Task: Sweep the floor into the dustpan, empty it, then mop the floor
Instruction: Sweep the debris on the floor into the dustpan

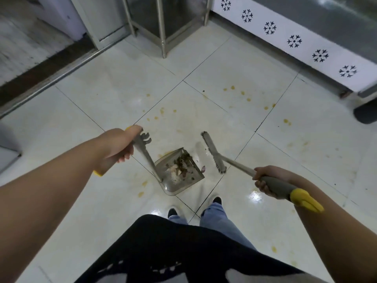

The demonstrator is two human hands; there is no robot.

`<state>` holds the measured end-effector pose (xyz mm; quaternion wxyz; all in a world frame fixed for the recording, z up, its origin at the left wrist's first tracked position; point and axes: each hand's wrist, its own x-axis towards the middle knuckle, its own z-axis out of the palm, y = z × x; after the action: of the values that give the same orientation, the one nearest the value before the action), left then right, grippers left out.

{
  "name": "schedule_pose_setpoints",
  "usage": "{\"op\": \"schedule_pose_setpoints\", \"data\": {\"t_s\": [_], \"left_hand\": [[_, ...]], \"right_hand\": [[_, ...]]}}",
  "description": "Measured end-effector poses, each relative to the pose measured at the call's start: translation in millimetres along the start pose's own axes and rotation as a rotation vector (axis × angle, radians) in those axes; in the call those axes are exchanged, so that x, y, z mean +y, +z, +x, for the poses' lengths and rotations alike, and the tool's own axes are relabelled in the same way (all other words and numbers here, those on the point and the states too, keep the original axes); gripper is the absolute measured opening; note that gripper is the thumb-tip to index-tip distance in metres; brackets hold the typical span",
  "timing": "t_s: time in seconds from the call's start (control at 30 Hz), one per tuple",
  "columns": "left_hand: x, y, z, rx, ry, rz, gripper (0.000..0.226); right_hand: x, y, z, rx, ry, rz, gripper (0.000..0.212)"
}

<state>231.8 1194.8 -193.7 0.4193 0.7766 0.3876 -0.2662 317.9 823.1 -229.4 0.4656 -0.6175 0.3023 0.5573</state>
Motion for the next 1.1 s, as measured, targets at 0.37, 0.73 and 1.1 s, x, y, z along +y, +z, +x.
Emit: {"op": "schedule_pose_setpoints", "data": {"t_s": [0.37, 0.73, 1.1], "left_hand": [[-46, 24, -22, 0.196, 0.005, -0.345, 0.067], [-75, 70, -97, 0.489, -0.076, -0.572, 0.059], [-110, 196, -134, 0.688, -0.011, -0.879, 0.052]], "right_hand": [[22, 2, -7, 0.026, 0.047, 0.297, 0.025], [41, -48, 11, -0.111, 0.025, 0.360, 0.017], [100, -100, 8, -0.178, 0.005, 0.329, 0.019]]}}
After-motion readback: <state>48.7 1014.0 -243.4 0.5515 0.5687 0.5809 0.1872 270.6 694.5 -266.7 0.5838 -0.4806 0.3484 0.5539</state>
